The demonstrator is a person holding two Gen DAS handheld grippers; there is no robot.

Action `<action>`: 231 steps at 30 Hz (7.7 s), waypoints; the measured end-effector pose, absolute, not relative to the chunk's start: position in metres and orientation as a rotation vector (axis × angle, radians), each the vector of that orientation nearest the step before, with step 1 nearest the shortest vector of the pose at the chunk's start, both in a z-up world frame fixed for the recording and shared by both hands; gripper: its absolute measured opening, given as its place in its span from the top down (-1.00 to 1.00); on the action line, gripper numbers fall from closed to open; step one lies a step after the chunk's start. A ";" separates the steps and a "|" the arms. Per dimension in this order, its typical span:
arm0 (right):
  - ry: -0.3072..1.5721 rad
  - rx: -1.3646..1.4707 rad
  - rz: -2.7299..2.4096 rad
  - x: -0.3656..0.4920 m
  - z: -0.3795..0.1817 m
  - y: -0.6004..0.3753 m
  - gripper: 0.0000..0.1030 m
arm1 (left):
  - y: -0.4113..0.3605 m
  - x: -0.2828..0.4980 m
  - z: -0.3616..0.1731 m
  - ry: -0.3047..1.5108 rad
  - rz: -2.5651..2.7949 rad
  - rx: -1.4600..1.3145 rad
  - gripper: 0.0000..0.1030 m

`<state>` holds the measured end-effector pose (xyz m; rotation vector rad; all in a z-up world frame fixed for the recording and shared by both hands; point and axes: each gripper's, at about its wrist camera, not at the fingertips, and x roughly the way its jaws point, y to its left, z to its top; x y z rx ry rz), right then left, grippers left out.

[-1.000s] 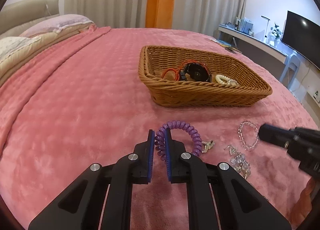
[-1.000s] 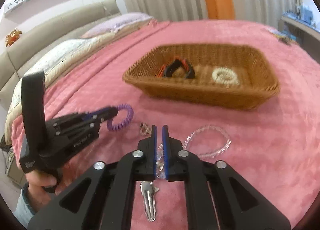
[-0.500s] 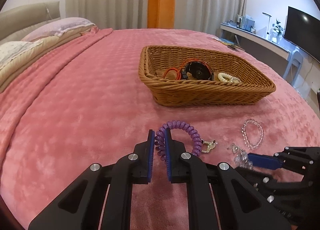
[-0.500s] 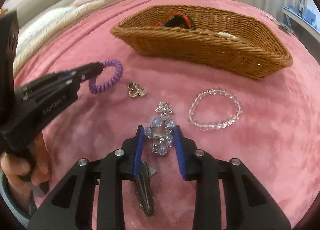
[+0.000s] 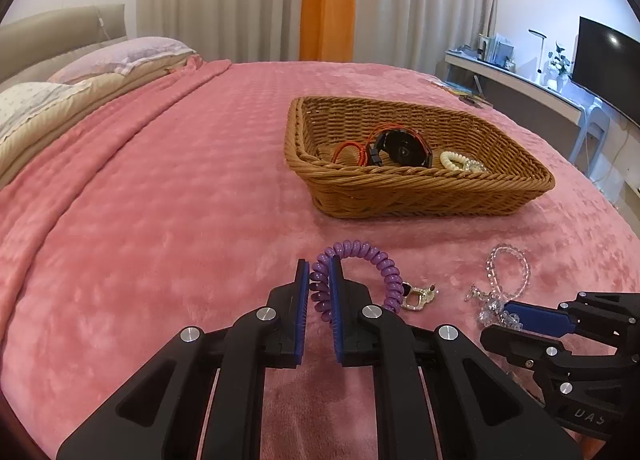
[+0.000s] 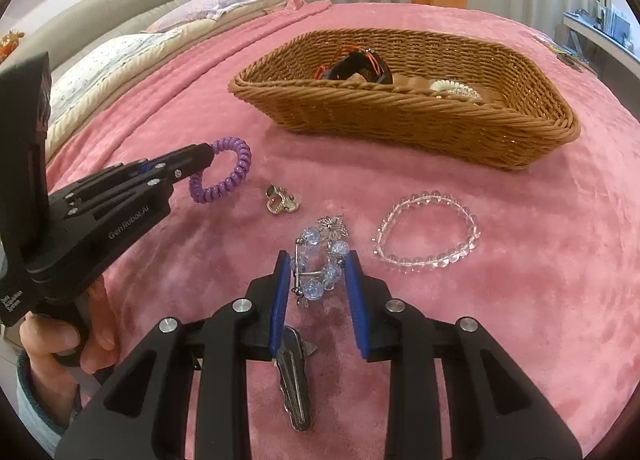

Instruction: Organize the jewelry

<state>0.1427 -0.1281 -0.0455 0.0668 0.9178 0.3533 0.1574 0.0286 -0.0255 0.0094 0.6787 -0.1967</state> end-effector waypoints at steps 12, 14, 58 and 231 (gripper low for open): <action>0.685 0.144 0.366 0.122 0.004 -0.146 0.52 | 0.042 0.144 0.002 0.548 -0.222 -0.081 0.83; 0.668 0.169 0.352 0.120 0.017 -0.153 0.52 | 0.040 0.137 0.016 0.509 -0.214 -0.075 0.83; 0.721 0.222 0.177 0.258 0.013 -0.209 0.12 | -0.017 0.246 0.043 0.564 -0.378 -0.186 0.37; 0.906 -0.004 0.265 0.082 -0.040 -0.113 0.24 | 0.050 0.090 -0.001 0.656 -0.413 -0.172 -0.07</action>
